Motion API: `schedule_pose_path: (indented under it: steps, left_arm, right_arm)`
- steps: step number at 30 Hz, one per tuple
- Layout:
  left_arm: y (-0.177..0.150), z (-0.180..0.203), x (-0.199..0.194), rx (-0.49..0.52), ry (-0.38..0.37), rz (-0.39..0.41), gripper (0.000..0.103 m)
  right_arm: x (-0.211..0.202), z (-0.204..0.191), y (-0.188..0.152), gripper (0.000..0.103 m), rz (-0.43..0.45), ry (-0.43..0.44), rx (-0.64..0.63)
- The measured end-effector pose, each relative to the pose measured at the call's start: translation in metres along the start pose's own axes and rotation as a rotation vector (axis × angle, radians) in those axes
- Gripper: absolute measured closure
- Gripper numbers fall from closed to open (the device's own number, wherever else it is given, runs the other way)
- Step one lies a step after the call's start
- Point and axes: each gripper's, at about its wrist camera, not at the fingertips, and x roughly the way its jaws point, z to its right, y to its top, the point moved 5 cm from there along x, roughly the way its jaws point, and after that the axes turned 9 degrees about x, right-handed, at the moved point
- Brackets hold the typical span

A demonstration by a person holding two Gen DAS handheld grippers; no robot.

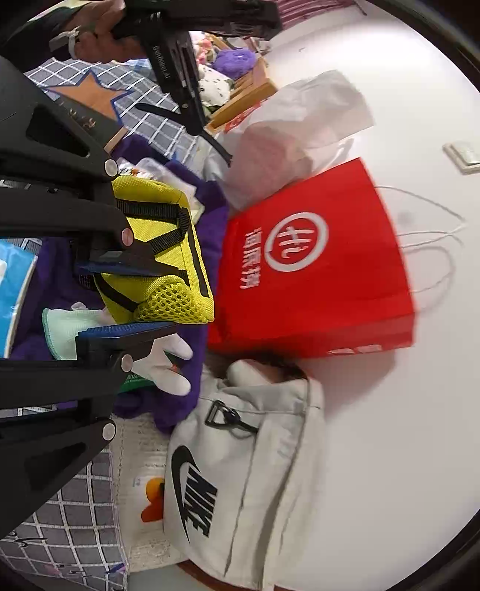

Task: Organize soft objects
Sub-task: 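Lower and open both tools to release the strap and pouch onto the towel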

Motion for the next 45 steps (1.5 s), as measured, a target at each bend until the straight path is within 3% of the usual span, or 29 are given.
schedule_pose_path:
  steps: [6, 20, 45]
  left_arm:
    - [-0.002, -0.012, 0.023, -0.030, 0.003, -0.028, 0.083]
    - [-0.014, -0.021, 0.063, -0.057, -0.027, -0.093, 0.083]
    - [-0.024, -0.012, 0.096, -0.037, -0.059, -0.171, 0.083]
  right_arm:
    - [0.032, 0.005, -0.012, 0.081, -0.085, 0.003, -0.003]
    - [0.065, 0.015, -0.026, 0.080, -0.176, -0.007, 0.003]
    - [0.095, 0.018, -0.037, 0.079, -0.247, -0.048, 0.000]
